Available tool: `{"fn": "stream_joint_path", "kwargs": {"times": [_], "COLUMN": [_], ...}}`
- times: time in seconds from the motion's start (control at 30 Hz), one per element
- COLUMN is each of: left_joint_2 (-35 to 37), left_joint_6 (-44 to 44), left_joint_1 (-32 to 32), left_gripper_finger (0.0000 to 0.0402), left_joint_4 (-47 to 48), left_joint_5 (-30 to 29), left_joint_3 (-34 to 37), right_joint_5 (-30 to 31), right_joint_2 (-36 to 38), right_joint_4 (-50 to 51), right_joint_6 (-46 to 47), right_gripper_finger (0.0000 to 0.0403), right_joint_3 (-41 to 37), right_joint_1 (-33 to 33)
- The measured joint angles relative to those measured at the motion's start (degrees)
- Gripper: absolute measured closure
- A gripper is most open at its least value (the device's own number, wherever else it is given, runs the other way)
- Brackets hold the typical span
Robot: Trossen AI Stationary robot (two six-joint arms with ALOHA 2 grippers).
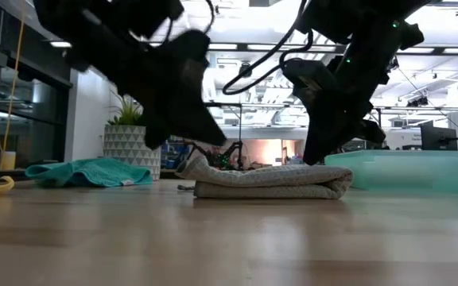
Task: Fold microfiber towels
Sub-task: Fold the gray microfiber cloth
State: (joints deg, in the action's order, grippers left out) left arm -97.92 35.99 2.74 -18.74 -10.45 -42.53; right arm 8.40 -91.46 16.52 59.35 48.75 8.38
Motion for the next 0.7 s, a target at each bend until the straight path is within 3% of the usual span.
{"fn": "stream_joint_path", "kwargs": {"times": [0.13,0.27,0.7], "left_joint_2": [-5.14,-7.65,-6.29], "left_joint_6": [1.37,0.38,-7.30], "left_joint_1": [0.00,-0.35,-4.27], "left_gripper_finger": [0.0401,0.0402,0.0401], "left_joint_4": [-2.34,-1.74,0.45], "left_joint_5": [0.15,0.60,1.31], "left_joint_3": [-0.05,-0.05,-0.06], "right_joint_5": [-1.33,-1.78,-2.14], "right_joint_2": [-0.32,-0.61,0.17], "right_joint_4": [0.53,1.65,6.58], "right_joint_6": [0.16,0.15,0.20], "right_gripper_finger": [0.0379,0.0399,0.0400], "right_joint_3": [0.02,0.04,0.02], "right_joint_1": [-0.13,0.08,0.37]}}
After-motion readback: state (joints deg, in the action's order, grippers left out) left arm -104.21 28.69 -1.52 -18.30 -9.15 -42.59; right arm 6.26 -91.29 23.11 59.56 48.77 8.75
